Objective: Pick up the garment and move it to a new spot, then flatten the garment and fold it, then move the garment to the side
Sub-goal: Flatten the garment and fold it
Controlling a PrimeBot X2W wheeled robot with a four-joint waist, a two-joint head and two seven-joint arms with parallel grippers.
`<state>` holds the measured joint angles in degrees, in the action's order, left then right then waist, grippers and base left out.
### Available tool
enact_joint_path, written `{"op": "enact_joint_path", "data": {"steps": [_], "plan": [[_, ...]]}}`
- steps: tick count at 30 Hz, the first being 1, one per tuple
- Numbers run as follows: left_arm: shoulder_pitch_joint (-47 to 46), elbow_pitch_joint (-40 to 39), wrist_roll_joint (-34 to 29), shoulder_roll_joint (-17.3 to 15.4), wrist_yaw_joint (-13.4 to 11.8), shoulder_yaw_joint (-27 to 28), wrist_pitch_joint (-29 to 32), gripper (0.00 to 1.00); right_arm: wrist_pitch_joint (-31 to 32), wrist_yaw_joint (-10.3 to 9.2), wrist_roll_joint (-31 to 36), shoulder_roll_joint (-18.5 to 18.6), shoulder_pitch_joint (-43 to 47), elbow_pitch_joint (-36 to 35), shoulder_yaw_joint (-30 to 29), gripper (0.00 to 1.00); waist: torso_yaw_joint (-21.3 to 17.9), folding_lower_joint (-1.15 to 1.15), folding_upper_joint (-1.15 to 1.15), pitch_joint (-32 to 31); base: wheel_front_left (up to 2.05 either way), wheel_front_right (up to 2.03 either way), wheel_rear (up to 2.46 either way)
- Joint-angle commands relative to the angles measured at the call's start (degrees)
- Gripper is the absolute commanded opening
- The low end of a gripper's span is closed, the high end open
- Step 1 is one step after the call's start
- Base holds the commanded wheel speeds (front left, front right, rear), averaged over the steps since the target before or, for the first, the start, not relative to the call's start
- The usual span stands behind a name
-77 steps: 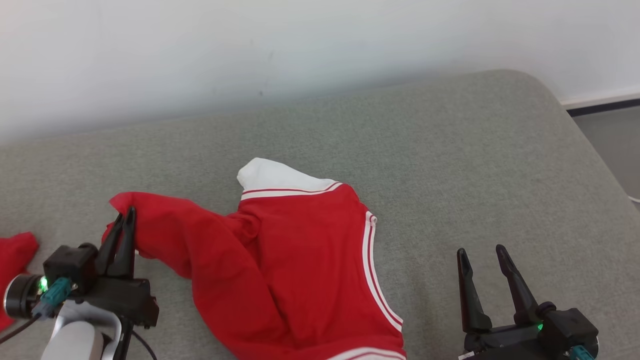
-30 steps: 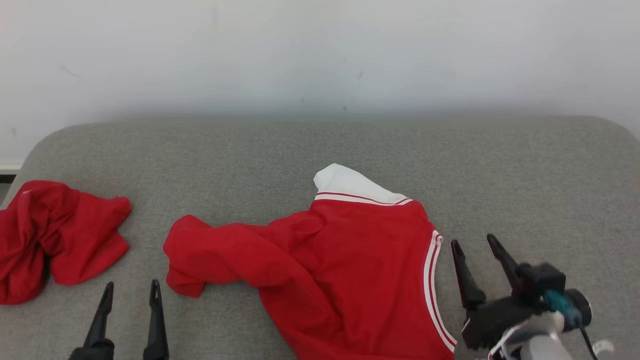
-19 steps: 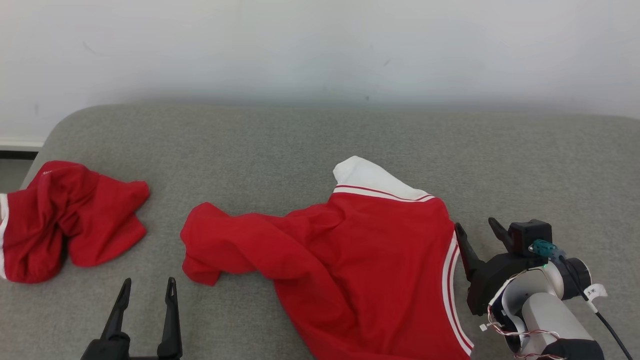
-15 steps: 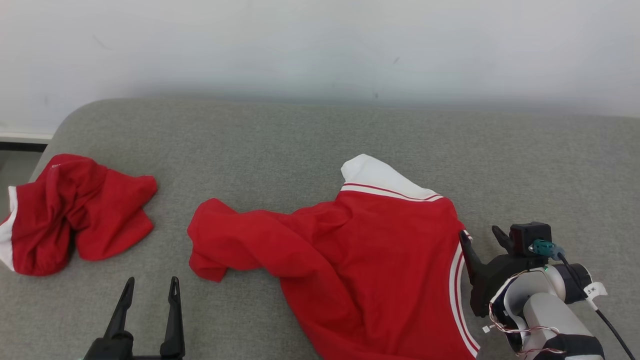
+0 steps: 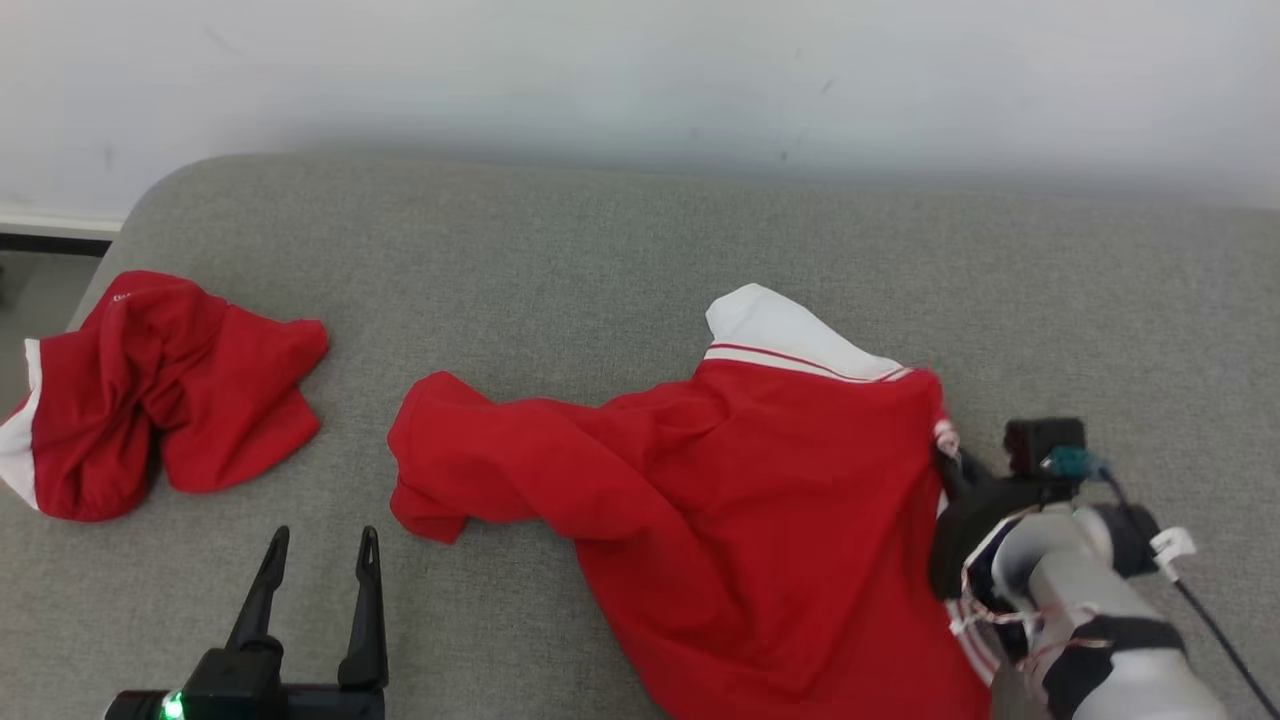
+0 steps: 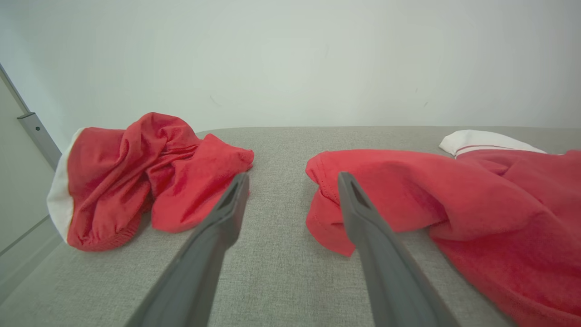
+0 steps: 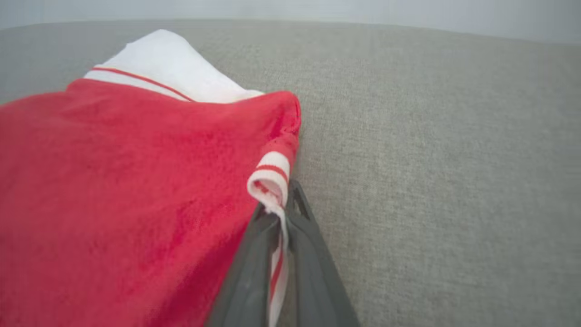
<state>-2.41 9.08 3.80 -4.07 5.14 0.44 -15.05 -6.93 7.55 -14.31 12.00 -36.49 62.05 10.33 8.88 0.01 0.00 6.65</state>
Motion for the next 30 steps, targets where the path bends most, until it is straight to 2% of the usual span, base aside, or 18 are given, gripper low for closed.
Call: {"op": "enact_joint_path", "data": {"steps": [1,7,14,19,21,30], "plan": [[-0.49,0.18,-0.04,0.11,0.28,0.14,-0.19,1.0,-1.42,-0.13,-0.99,0.96,-1.66,0.16,-0.22,0.0,0.11,-0.01,0.0,0.25,0.0,0.0,0.0],[-1.28,-0.03,-0.16,0.32,0.65,0.3,-0.19,1.0,-5.64,-0.13,-1.96,5.31,-8.81,1.09,-0.9,0.0,0.36,-0.01,0.0,0.86,0.0,0.0,0.0],[-2.67,-0.3,0.23,0.82,0.82,-1.02,-0.19,1.0,-6.15,-0.13,-0.84,10.51,-16.98,4.35,-0.62,0.0,2.02,-0.01,0.0,2.83,0.0,0.0,0.0],[-3.82,0.07,0.56,1.03,0.83,-1.8,-0.19,1.0,-5.7,-0.13,0.61,11.99,-20.27,8.06,-1.1,0.0,3.03,-0.01,0.0,4.1,0.0,0.0,0.0],[-4.12,0.36,0.75,1.1,0.84,-1.91,-0.19,1.0,-5.15,-0.13,1.34,12.17,-20.84,9.1,-0.93,1.0,2.95,-0.01,0.0,4.13,0.0,0.0,0.0],[-2.79,0.74,0.48,1.14,0.88,-0.08,-0.19,1.0,-7.98,-0.13,3.15,12.84,-19.11,8.47,-2.07,1.0,-0.28,-0.01,0.0,1.11,0.0,0.0,0.0]]}}
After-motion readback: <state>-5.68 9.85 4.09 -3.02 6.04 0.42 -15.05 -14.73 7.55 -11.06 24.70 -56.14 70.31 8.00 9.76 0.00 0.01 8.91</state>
